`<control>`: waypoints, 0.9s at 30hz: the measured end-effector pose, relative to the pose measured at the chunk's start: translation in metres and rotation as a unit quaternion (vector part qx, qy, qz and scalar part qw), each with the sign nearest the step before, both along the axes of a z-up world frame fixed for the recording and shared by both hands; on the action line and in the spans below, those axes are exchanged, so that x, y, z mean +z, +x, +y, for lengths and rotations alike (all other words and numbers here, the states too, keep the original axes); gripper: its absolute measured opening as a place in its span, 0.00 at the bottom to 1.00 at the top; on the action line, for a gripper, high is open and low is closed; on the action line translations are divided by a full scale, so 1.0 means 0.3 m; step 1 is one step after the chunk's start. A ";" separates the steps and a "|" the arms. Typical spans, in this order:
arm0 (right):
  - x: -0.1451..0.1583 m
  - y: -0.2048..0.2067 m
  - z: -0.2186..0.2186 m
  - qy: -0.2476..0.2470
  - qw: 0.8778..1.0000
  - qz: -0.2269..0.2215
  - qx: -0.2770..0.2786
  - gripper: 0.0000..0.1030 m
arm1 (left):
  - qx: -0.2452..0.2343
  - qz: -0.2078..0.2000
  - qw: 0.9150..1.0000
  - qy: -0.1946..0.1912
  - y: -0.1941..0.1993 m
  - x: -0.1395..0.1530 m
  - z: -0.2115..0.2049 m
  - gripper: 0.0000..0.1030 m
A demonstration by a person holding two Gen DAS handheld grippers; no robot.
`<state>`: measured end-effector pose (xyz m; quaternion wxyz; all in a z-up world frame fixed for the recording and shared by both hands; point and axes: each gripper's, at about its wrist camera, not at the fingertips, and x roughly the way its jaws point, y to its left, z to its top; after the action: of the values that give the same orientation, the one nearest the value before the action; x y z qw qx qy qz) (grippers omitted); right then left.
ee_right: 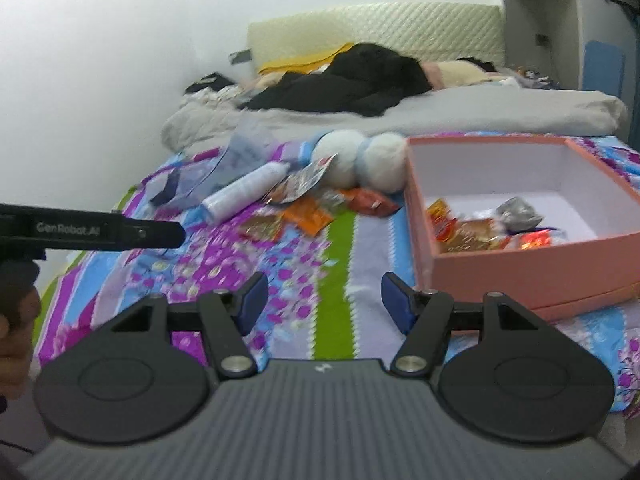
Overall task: Organize snacks
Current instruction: 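Withdraw both tools from the pink box toward the snack pile, then grasp the brown snack pack with the left tool while the right tool grasps an orange bag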
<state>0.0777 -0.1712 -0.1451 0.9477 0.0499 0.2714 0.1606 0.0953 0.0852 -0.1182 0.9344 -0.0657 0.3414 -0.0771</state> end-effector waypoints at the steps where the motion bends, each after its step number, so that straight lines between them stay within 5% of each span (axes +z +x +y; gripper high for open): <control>1: -0.006 -0.002 0.013 -0.001 1.000 0.002 0.009 0.63 | 0.005 0.003 1.000 -0.002 0.000 -0.011 0.014 0.82; 7: -0.015 0.025 0.068 -0.027 1.000 -0.012 0.011 0.64 | 0.030 0.008 0.999 -0.004 0.036 -0.057 0.079 0.93; 9: -0.020 0.046 0.074 -0.027 1.000 -0.012 0.008 0.91 | 0.035 0.007 0.999 -0.003 0.058 -0.065 0.092 0.93; 11: -0.028 0.073 0.081 -0.019 1.000 -0.006 0.013 1.00 | 0.044 0.009 0.999 -0.002 0.083 -0.072 0.107 0.93; 27: -0.055 0.345 0.218 -0.010 0.999 -0.045 0.014 0.99 | 0.058 0.018 0.998 -0.014 0.298 -0.242 0.177 0.94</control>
<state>0.1811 -0.1057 -0.1616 0.9571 0.0288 0.2306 0.1733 0.1847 0.1384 -0.1908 0.9302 -0.1001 0.3522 -0.0260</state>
